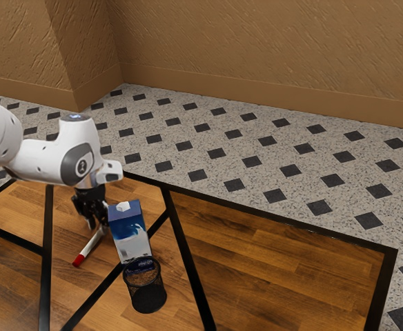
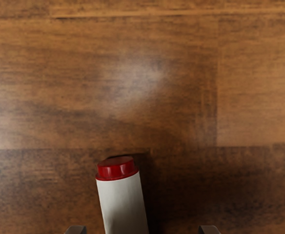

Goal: Put the marker into the pen holder.

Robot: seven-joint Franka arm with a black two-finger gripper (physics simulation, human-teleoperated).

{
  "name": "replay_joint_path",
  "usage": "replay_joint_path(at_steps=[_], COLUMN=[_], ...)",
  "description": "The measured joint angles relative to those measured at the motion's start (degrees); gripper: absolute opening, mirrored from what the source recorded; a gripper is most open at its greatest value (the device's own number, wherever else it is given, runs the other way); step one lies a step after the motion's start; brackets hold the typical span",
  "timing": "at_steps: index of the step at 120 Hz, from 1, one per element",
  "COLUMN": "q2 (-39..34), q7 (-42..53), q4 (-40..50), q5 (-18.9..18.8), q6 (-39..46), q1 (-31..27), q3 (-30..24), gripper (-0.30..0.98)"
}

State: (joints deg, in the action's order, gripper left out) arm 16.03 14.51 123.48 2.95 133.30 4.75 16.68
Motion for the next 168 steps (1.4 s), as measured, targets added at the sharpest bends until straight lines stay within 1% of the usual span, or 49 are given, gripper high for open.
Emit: replay_joint_path(at_steps=[21, 48, 69, 84, 92, 104, 117, 132, 141, 149, 159, 168], q2=[2.0, 2.88, 2.66, 0.78, -1.95, -8.01, -18.92, -29.59, -36.86, -41.32, -46.57, -51.8], q7=[0.64, 1.23, 1.55, 1.45, 1.28, 1.06, 0.63, -0.05, -0.86, -1.62, -2.58, -3.33], q4=[-0.93, -0.63, -0.84, -0.99, -0.96, -0.46, 6.29, 15.43, 19.31, 22.25, 25.86, 29.61], q5=[0.84, 1.35, 1.37, 0.85, 0.42, -0.26, -2.43, -5.7, -8.1, -9.95, -11.2, -11.8], q6=[0.37, 0.56, 0.5, 0.15, -0.46, -1.79, -2.76, -2.56, -3.08, -3.63, -4.51, -5.08], q1=[0.02, 0.09, 0.16, 0.19, 0.21, 0.23, 0.03, 0.01, 0.1, 0.14, 0.16, 0.16], q3=[0.08, 0.1, 0.1, 0.11, 0.15, 0.93, 1.19, 1.02, -1.53, -2.94, -5.13, -5.95], gripper=[0.23, 0.2, 0.03, -0.04, -0.06, -0.08, -0.09, -0.1, -0.1, -0.09, -0.07, -0.07])
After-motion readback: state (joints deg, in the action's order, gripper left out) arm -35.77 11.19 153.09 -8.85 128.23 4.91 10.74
